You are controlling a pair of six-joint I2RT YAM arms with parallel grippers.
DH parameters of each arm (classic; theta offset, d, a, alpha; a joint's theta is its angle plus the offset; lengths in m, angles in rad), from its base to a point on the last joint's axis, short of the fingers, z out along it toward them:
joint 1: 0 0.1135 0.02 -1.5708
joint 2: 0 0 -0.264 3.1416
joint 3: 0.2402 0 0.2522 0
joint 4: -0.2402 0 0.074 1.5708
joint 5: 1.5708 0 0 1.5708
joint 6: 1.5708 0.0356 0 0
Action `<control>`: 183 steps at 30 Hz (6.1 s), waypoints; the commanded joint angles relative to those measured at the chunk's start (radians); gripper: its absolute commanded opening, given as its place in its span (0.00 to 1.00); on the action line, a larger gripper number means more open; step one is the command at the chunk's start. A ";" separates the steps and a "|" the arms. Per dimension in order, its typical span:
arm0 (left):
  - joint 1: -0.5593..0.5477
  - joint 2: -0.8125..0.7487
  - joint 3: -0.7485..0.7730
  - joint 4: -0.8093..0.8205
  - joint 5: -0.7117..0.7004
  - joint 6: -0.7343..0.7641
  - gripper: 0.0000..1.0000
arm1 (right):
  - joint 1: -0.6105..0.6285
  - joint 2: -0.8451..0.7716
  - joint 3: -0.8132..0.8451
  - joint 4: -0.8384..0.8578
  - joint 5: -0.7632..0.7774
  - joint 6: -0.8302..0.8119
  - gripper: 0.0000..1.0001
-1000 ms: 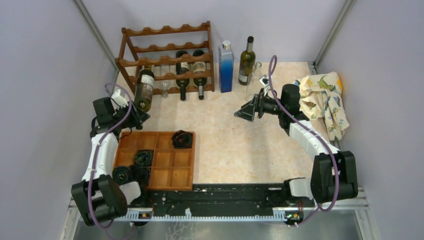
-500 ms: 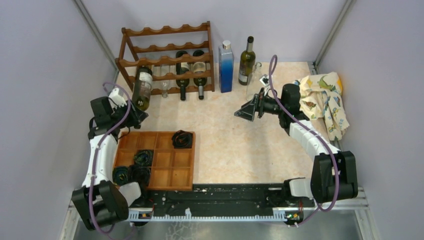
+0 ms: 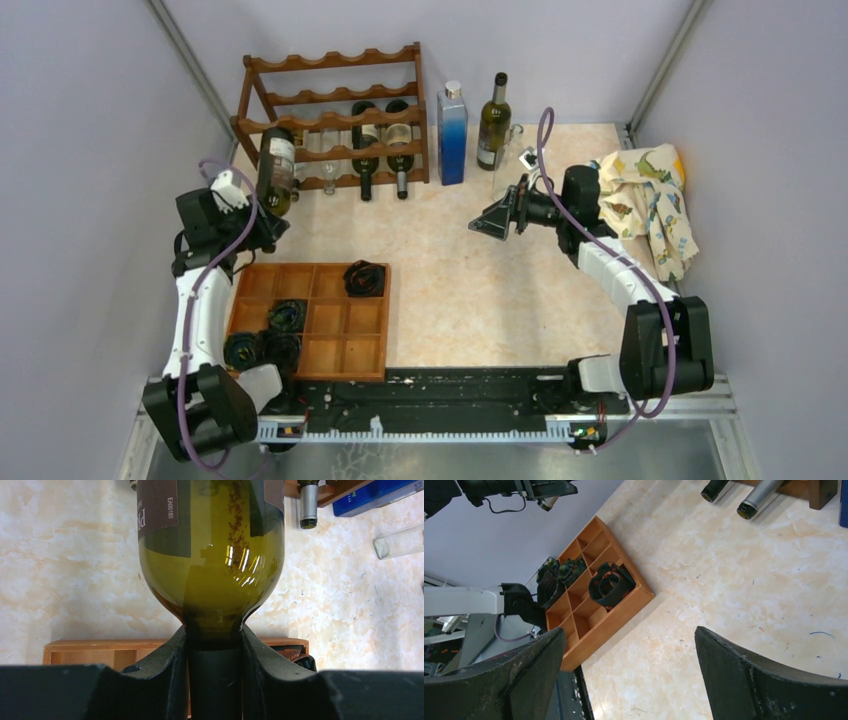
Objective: Put the wine bottle on the wine rack
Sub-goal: Place the wine bottle in the wine rack.
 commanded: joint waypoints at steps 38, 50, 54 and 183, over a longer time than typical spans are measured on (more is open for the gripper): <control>0.007 0.442 0.292 0.354 0.077 0.018 0.00 | -0.011 -0.016 0.060 0.089 -0.061 -0.023 0.98; 0.006 0.680 0.495 0.440 0.180 -0.105 0.00 | -0.010 -0.020 0.074 0.005 0.036 -0.203 0.98; 0.006 0.760 0.563 0.449 0.227 -0.144 0.00 | -0.009 -0.024 0.093 -0.043 0.054 -0.258 0.98; -0.152 0.871 0.784 0.437 -0.118 0.014 0.21 | 0.235 0.129 0.176 0.128 0.044 -0.494 0.98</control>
